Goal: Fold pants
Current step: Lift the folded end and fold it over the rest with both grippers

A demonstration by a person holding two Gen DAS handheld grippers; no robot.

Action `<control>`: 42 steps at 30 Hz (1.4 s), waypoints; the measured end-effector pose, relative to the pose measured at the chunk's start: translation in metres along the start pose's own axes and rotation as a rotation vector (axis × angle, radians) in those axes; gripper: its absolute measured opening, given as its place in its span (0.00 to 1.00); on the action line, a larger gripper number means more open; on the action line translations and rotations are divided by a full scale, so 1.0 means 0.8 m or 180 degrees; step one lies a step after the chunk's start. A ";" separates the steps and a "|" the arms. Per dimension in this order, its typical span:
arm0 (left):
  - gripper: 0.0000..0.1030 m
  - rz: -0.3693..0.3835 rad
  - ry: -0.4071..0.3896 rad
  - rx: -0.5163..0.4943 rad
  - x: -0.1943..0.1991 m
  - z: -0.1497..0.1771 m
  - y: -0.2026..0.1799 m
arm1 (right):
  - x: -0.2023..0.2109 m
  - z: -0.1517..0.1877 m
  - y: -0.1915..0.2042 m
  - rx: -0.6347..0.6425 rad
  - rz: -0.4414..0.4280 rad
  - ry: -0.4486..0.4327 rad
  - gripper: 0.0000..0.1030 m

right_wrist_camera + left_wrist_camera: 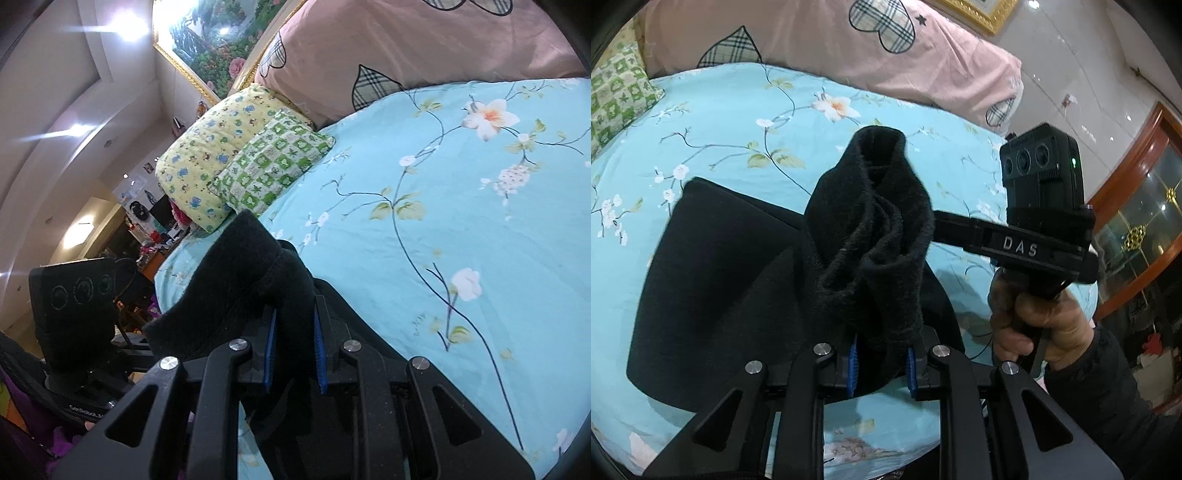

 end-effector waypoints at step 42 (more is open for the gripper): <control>0.72 0.0015 -0.0382 0.0393 0.082 -0.013 0.094 | 0.074 0.056 0.016 -0.0498 0.1544 -0.0306 0.93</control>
Point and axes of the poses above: each gripper's, at about its wrist camera, not at the fingertips, and x roughly against the way its jaws point, y to its left, z to its underside, the point moved 10 cm from there along -x, roughly the way its jaws point, and after that the axes turned 12 degrees about z, right-handed, at the moved point
